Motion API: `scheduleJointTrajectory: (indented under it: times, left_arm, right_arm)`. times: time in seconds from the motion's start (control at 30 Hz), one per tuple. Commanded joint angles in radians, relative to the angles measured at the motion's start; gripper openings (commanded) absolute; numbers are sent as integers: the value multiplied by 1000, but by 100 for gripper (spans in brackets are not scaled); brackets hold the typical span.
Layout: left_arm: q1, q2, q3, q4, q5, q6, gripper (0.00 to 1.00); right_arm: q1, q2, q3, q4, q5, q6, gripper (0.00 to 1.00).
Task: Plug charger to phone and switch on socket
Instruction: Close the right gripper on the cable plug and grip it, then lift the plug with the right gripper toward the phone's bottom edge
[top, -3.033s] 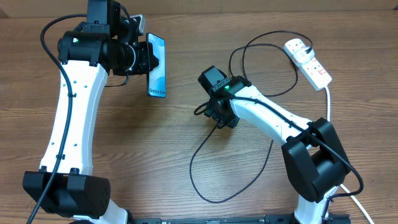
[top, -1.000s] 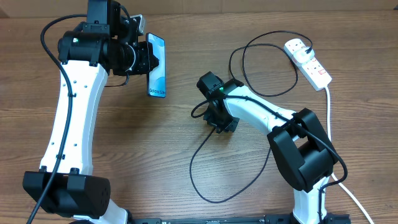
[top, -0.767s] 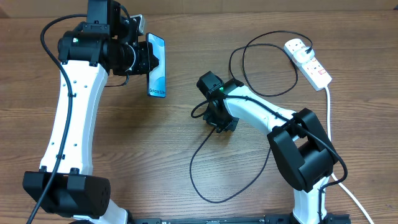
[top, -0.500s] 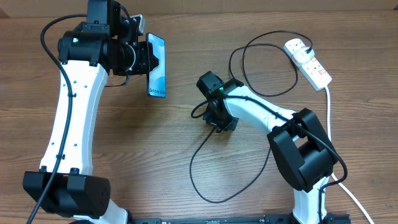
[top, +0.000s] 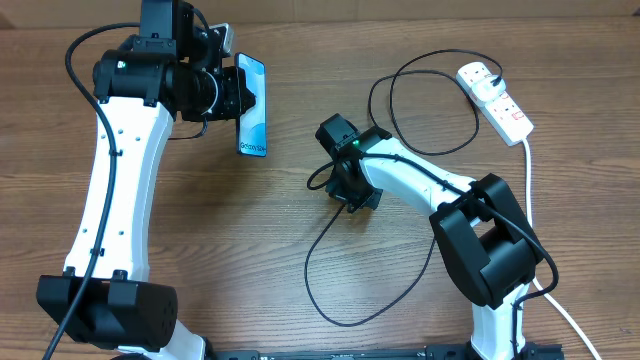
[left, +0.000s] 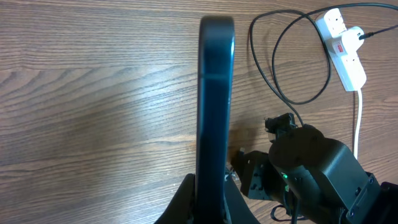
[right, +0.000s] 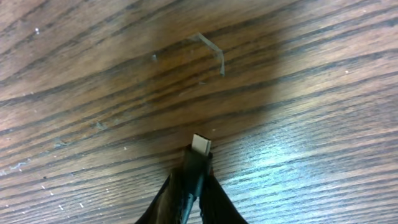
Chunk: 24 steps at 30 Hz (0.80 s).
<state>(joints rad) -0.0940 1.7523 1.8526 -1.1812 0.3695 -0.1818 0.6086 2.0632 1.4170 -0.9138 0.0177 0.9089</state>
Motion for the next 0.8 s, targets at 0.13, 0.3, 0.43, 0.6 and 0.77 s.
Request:
scheduleJointTrajectory:
  times: [0.13, 0.3, 0.43, 0.6, 0.77]
  left_arm:
    - [0, -6, 14, 8, 16, -19, 4]
    - [0, -6, 14, 11, 25, -26, 4]
    - [0, -6, 14, 27, 98, -29, 4]
    - [3, -6, 14, 122, 465, -24, 4]
    - [19, -6, 14, 253, 672, -75, 4]
  right_arm:
    - [-5, 12, 55, -23, -31, -81, 4]
    - [-13, -18, 112, -74, -85, -121, 4]
    - [-28, -94, 130, -87, -161, -182, 4]
    - [-63, -242, 130, -93, -272, -283, 4]
    - [-95, -406, 130, -134, -420, -456, 4]
